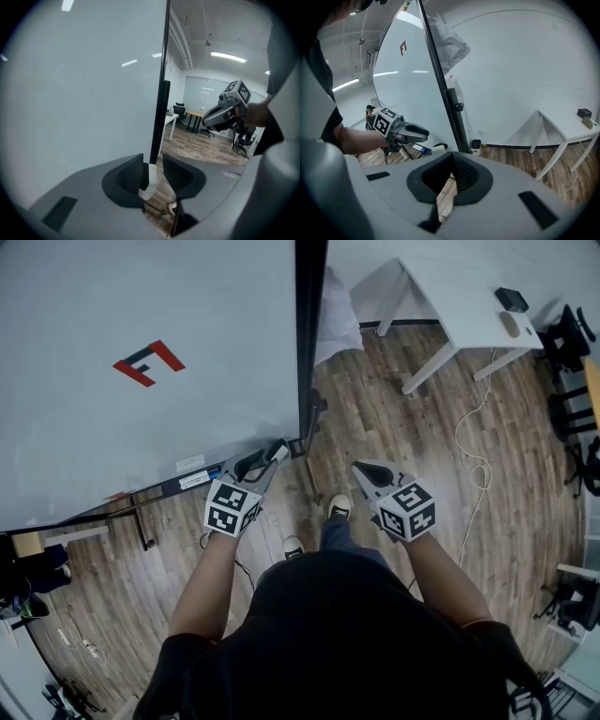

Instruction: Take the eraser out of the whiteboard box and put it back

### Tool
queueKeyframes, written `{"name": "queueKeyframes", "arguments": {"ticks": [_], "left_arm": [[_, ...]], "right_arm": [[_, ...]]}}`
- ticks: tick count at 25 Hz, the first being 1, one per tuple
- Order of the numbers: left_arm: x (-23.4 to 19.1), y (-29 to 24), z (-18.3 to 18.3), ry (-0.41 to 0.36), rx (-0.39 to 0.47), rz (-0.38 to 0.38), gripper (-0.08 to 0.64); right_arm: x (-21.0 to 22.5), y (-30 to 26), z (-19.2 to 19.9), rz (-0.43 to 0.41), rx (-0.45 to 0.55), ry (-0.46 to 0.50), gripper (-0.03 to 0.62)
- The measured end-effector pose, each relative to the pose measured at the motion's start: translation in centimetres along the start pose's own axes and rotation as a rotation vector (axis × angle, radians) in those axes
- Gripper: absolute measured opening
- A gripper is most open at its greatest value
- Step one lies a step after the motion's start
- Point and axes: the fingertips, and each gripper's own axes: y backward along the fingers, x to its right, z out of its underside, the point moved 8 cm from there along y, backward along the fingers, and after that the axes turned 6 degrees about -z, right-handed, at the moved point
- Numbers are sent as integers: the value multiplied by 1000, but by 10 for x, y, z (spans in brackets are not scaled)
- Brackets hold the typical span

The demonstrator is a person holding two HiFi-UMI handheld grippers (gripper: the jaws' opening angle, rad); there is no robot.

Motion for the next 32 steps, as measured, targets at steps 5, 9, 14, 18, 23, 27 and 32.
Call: {"name": "queueKeyframes", "arguments": {"ticks": [5,9,14,18,23,27,32], "left_arm": [[-3,-12,2,7,-14,9,155],[-3,-22,4,5,-35,14,169],[-4,-33,10,2,-62,17,181],[-5,-41,17,10,-84,21,190],[-5,-50,24,28,-112,23,192],[-5,-56,25,40,-122,30,192],[-4,-64,30,43,-142,35,192]], "right_arm": [[2,0,8,5,-20,-14,-6],[5,-3,10,3,-26,-19,-6],[6,-7,12,-7,-40,-17,-6],[9,-9,12,-10,-47,-14,-6],[13,-9,13,-9,-53,-17,-6],[16,-8,14,-4,-55,-20,-6],[17,-10,15,-6,-60,-24,-6]]}}
